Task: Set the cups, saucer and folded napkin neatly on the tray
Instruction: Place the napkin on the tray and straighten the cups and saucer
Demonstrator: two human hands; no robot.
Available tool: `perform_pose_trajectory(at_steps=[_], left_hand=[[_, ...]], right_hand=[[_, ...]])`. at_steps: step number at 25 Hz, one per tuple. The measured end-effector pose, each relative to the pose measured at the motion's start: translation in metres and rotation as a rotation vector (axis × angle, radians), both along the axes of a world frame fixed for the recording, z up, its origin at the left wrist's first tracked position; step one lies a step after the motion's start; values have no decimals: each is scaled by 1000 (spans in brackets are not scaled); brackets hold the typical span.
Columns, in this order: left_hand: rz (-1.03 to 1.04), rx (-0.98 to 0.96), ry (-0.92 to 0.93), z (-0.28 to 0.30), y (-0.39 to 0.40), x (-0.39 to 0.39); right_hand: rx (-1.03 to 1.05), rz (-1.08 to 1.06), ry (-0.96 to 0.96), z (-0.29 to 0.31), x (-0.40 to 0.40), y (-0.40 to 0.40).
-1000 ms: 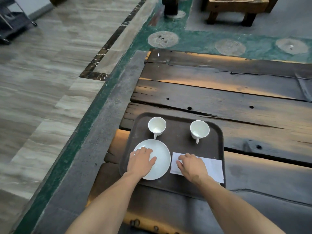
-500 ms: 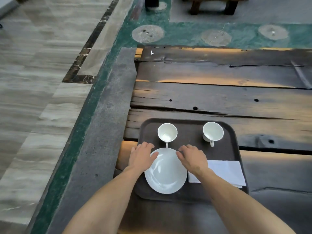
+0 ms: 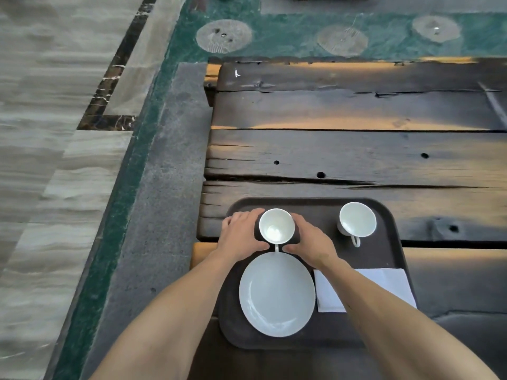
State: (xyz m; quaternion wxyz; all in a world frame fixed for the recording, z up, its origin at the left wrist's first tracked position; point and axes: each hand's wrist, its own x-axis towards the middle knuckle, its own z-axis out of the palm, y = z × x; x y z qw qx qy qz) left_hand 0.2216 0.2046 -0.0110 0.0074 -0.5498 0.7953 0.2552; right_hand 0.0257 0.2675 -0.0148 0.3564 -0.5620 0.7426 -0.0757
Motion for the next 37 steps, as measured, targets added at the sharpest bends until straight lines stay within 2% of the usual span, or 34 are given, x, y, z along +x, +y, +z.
perform_pose_trajectory(at_steps=[6, 37], left_hand=[[29, 89, 126, -19, -5, -12], [118, 125, 223, -30, -8, 2]], right_hand=[[41, -61, -141, -9, 5, -13], [-29, -56, -74, -21, 21, -17]])
